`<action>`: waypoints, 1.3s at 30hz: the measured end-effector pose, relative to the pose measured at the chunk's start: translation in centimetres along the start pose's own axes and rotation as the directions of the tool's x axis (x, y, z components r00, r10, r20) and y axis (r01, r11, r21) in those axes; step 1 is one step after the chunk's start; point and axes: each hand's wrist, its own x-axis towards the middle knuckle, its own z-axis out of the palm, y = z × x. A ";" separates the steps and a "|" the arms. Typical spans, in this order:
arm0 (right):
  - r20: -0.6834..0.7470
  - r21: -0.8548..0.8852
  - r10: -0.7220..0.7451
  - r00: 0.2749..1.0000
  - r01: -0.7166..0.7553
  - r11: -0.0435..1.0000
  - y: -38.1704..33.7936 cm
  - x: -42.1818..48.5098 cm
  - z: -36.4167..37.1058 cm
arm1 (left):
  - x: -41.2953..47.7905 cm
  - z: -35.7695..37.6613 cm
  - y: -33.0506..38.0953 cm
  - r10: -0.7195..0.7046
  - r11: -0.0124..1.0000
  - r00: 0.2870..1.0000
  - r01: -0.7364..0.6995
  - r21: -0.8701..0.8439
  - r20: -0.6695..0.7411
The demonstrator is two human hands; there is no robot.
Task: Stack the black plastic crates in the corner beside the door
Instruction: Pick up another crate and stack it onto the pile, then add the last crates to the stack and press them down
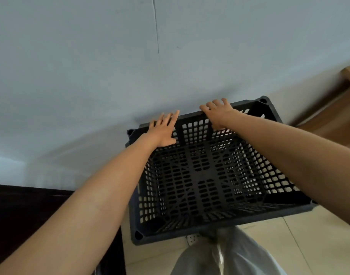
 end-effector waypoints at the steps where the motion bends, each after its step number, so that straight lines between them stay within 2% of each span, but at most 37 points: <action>1: -0.023 -0.019 0.004 1.000 -0.005 1.000 -0.4 -0.3 -0.4 | -0.7 -0.1 -0.1 -0.003 1.000 0.999 0.002 -0.009 -0.035; 5: -0.195 0.058 -0.034 0.980 0.047 0.997 -3.2 -2.2 -1.4 | -4.9 0.9 -0.7 -0.046 0.999 0.971 0.038 -0.038 -0.236; 7: -0.229 0.080 -0.074 0.971 0.094 0.992 -4.7 -3.3 -2.4 | -7.4 1.7 -1.5 -0.086 0.996 0.950 0.077 -0.042 -0.298; 13: -0.238 0.032 -0.241 0.941 0.256 0.966 -8.7 -5.8 -6.7 | -15.3 3.9 -2.9 -0.300 0.954 0.888 0.288 -0.087 -0.347; 17: -0.251 -0.079 -0.424 0.870 0.419 0.905 -12.4 -7.6 -8.9 | -21.9 5.4 -2.0 -0.476 0.879 0.804 0.442 -0.176 -0.357; 20: -0.239 -0.087 -0.572 0.785 0.569 0.818 -15.1 -9.6 -9.5 | -26.2 7.0 0.4 -0.624 0.782 0.708 0.565 -0.264 -0.331; 23: -0.246 -0.125 -0.704 0.666 0.699 0.704 -17.2 -12.2 -8.6 | -30.0 9.5 4.1 -0.740 0.673 0.605 0.664 -0.326 -0.294; 28: -0.254 -0.158 -0.855 0.453 0.852 0.499 -20.0 -17.3 -5.1 | -34.6 14.9 12.0 -0.873 0.478 0.447 0.702 -0.528 -0.196; 30: -0.237 -0.155 -0.892 0.384 0.892 0.425 -21.0 -19.5 -3.3 | -36.1 17.4 15.7 -0.912 0.400 0.374 0.722 -0.565 -0.168; 34: -0.103 -0.226 -0.963 0.248 0.937 0.266 -23.4 -24.5 1.0 | -40.2 22.8 23.4 -0.973 0.196 0.228 0.773 -0.603 -0.025; 39: 0.012 -0.300 -0.998 0.068 0.952 0.062 -28.0 -32.1 4.1 | -47.2 29.0 33.2 -0.986 -0.116 -0.019 0.800 -0.589 0.168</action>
